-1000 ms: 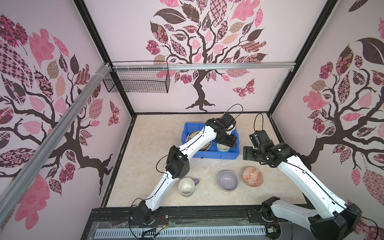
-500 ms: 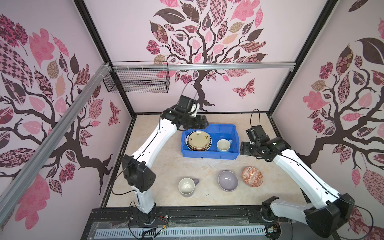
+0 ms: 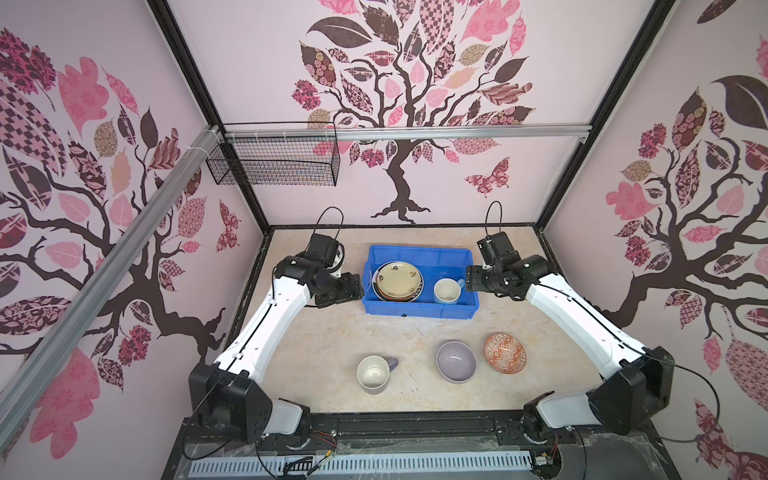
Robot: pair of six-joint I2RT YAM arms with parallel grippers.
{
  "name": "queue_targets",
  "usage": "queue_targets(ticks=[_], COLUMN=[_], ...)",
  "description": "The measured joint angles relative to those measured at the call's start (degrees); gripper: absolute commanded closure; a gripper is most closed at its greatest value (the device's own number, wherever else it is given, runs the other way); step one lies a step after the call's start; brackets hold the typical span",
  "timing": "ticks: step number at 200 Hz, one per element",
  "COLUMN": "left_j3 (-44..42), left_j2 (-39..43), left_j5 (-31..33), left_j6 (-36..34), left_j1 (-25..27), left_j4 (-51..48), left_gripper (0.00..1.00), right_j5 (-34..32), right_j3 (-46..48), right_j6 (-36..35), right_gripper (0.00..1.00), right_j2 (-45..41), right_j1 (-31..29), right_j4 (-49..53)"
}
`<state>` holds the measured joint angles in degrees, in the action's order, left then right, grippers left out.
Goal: Place the mixed dishes into the plastic bin
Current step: 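Move the left gripper back to the lavender mug on the table, then lower the left gripper onto the lavender mug's rim and close it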
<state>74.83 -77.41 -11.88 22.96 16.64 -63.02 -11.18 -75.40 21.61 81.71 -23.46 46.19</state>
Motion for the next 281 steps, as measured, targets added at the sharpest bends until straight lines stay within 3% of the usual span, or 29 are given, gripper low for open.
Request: queue_targets(ticks=[59,96,137,204,281], left_j3=[-7.4,-12.4,-15.8,-18.1,-20.2], left_j2=[8.3,12.1,14.0,11.1,3.3], left_j5=[0.2,-2.8,-3.3,-2.8,-1.1], left_j6=[2.0,2.6,3.5,5.8,8.2], left_j1=[0.0,0.2,5.7,13.9,21.3], left_j4=[-4.5,-7.0,-9.2,-8.4,-4.5], left_gripper=[0.16,0.23,0.28,0.32,0.39], right_j5=[2.3,3.1,3.5,3.4,1.9], right_j3=[-1.7,-3.4,-3.3,3.8,4.7], right_j6=[-0.2,-0.2,0.6,2.2,1.9], right_gripper=[0.21,0.21,0.21,0.21,0.2], right_j2=[3.9,4.9,4.7,-0.9,-2.9], right_j1=[0.0,0.0,0.0,0.0,0.0], right_j4=[-1.2,-1.3,-0.7,0.2,1.3])
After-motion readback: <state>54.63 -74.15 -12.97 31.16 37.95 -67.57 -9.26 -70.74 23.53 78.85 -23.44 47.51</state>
